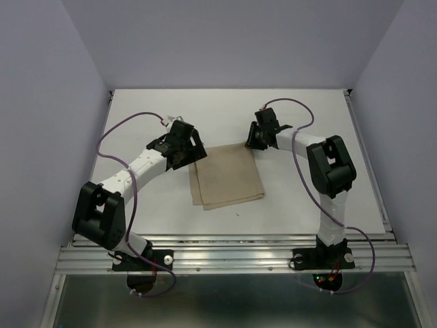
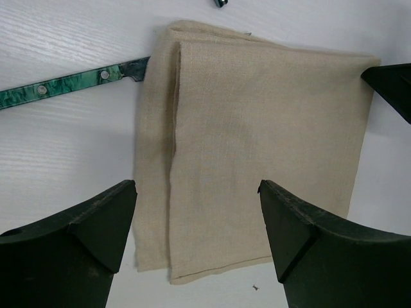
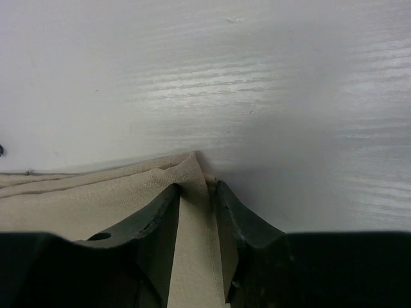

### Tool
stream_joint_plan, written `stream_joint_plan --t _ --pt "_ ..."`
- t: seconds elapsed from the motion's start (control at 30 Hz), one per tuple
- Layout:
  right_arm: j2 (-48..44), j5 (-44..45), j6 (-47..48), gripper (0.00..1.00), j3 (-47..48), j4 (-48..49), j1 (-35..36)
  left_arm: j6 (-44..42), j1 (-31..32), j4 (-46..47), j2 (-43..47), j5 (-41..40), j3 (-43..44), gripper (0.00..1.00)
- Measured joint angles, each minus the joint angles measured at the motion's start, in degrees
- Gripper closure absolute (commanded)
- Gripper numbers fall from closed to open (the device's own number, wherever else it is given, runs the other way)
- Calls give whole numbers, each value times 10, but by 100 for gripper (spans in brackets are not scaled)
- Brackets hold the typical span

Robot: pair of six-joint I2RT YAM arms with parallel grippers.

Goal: Fold the napkin into a case and place the utensils inside
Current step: Fold the lower triangle-folded napkin at the center of the board.

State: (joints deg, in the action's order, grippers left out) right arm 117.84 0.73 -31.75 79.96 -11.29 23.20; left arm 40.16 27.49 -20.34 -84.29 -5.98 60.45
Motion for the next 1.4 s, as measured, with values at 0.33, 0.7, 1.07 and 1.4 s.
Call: stream_joint_plan --t 0.33,0.7,1.07,1.4 --pt "14 -5 7 99 16 2 0 0 0 2 0 1 -7 12" --pt "-27 30 73 99 -30 -3 0 4 0 13 1 23 -23 12" --pt "-47 112 106 73 -47 -16 -23 0 0 47 -81 51 19 22" --pt "-100 103 88 50 -83 -41 -43 -2 0 89 -117 64 -6 46"
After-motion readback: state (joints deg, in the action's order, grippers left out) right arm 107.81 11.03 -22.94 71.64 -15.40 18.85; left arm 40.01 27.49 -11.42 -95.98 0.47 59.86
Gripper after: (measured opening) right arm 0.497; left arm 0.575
